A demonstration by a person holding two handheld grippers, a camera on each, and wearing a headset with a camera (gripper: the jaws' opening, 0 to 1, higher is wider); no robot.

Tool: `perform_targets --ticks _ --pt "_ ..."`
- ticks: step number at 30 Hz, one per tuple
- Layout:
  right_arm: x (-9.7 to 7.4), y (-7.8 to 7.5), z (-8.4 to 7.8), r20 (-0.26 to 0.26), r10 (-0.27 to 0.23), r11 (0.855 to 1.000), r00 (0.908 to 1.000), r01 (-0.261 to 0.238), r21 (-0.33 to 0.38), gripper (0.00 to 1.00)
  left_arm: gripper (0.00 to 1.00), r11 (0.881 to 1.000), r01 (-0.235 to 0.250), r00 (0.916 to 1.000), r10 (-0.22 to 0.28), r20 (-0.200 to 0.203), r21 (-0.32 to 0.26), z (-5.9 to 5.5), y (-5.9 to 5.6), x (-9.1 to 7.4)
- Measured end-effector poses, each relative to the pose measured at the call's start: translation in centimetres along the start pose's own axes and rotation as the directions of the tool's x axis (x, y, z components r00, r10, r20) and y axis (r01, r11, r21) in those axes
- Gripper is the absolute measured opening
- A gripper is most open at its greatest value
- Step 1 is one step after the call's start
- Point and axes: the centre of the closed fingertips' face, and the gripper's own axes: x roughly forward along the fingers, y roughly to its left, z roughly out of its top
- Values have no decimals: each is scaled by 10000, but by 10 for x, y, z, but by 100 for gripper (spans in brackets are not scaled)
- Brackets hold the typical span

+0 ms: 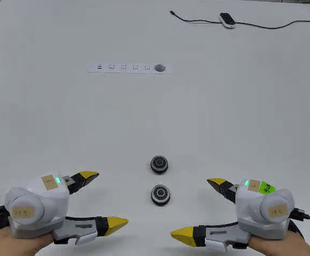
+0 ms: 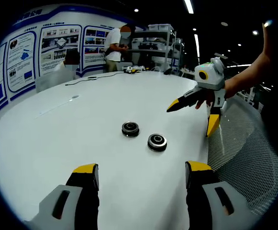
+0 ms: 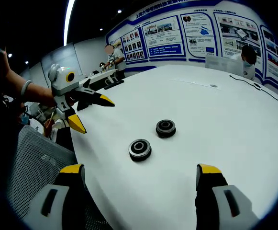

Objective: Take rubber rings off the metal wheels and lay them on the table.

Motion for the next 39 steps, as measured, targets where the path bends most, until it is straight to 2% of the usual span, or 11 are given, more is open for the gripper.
perform_targets --ticks 6,8,13,18,22,30,39 --pt "4 3 -1 55 71 9998 10000 -72 167 97 67 9995 230 9997 -227 -134 234 3 -5 6" --pt "5 3 -1 64 73 9998 10000 -75 173 97 66 9993 275 9994 -269 -240 260 3 -6 9" --pt "7 5 -1 32 136 9997 9999 -136 208 97 64 9987 361 9991 -353 -217 359 8 -8 13" --pt "8 4 -1 69 156 9995 9999 -158 275 97 57 9978 486 9986 -476 -226 454 11 -10 19" --pt "9 6 0 121 188 9993 9998 -192 328 97 54 9971 548 9982 -534 -277 529 13 -12 24" --pt "13 8 -1 136 300 9986 9995 -305 427 96 45 9937 813 9963 -789 -340 766 19 -21 35" --pt "17 11 -3 176 455 9970 9988 -465 613 96 37 9889 1068 9929 -1005 -636 1036 23 -28 49"
